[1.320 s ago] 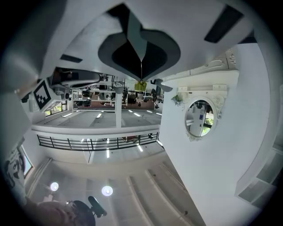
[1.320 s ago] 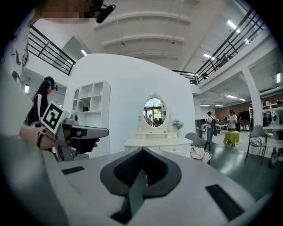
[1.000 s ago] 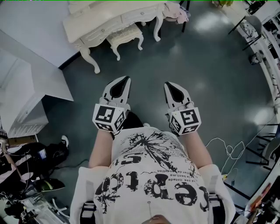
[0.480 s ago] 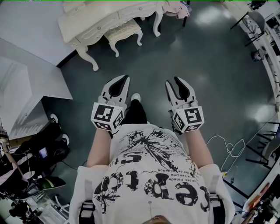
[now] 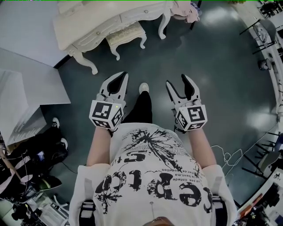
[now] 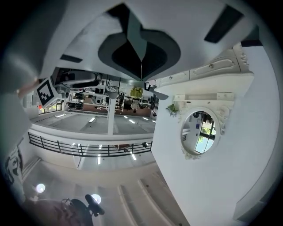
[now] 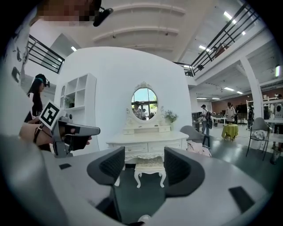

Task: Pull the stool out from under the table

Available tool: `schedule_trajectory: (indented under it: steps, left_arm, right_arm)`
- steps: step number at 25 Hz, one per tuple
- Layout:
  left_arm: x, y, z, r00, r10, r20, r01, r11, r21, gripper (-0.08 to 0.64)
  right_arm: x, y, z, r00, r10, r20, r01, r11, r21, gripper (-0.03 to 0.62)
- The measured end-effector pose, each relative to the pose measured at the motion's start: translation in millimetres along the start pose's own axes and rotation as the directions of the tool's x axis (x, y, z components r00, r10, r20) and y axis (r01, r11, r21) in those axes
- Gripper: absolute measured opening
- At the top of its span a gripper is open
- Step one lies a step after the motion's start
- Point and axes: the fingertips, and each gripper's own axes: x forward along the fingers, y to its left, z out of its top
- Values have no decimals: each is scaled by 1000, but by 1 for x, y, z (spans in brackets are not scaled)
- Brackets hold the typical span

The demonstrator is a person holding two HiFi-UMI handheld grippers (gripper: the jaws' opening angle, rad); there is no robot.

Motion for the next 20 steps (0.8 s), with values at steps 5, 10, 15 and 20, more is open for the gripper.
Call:
schedule_trajectory:
  steps: [5, 10, 15, 20]
  left_arm:
    - [72, 54, 12, 1000, 9, -5, -9, 1000, -29, 21]
    - [142, 98, 38, 999, 33, 23, -32, 998, -46, 21]
    - [200, 138, 57, 997, 62, 43, -60, 997, -49, 21]
    - [232, 167, 45, 992, 117, 37, -114, 991, -73, 21]
  right_arm:
    - [86, -38, 24, 1000, 16, -20, -17, 1000, -16, 270]
    - [164, -82, 44, 998, 53, -45, -54, 998, -26, 270]
    - [231, -115, 61, 993, 98, -67, -100, 994, -37, 270]
    - [287, -135, 53, 982, 153, -108, -156, 987, -28, 270]
